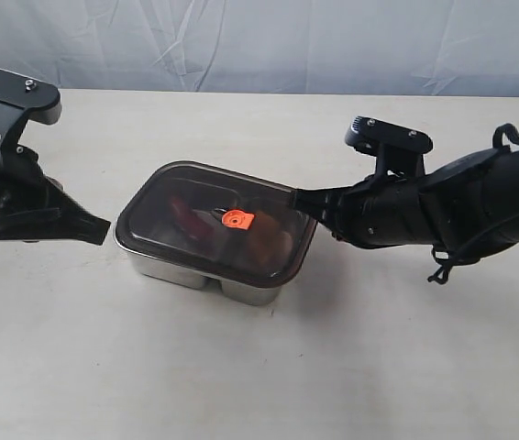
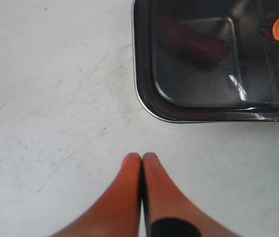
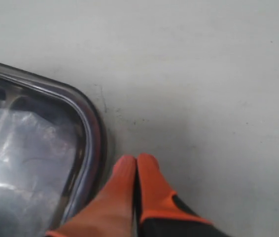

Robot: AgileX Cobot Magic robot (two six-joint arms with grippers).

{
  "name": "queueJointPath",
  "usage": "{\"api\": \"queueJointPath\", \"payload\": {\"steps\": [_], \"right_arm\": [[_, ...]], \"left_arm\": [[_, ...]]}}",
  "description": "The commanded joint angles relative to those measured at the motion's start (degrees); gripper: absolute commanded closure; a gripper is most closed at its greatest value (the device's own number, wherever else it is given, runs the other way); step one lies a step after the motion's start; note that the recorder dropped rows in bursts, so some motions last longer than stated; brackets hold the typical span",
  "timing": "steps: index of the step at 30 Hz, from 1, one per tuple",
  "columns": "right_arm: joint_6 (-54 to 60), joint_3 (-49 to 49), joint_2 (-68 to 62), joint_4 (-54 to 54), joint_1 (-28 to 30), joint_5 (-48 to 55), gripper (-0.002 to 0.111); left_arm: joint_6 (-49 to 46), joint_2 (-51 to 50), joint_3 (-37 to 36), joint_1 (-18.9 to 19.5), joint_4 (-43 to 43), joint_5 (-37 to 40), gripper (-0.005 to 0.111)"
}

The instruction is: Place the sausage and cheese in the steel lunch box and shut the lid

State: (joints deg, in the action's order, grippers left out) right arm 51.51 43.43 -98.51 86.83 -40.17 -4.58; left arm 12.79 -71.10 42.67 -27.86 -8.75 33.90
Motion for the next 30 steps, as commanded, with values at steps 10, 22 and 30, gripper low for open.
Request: {"api": "queueJointPath", "payload": {"steps": [10,22,30], "right_arm": [[0.4,3.2,-0.1,0.1,0.2,3.0,0.109],[0.4,3.2,1.1,0.1,0.2,4.1,0.109],[0.4,6.5,1.1,0.1,0.2,7.9,0.109]], "left_arm": [[0.2,0.5,0.3,0.3,-0.1,-0.3,0.107],[0.2,0.0,0.3,0.3,-0.6,-6.3,0.107],[0.2,-7.9,0.3,0.3,-0.3,-17.0,0.107]]}}
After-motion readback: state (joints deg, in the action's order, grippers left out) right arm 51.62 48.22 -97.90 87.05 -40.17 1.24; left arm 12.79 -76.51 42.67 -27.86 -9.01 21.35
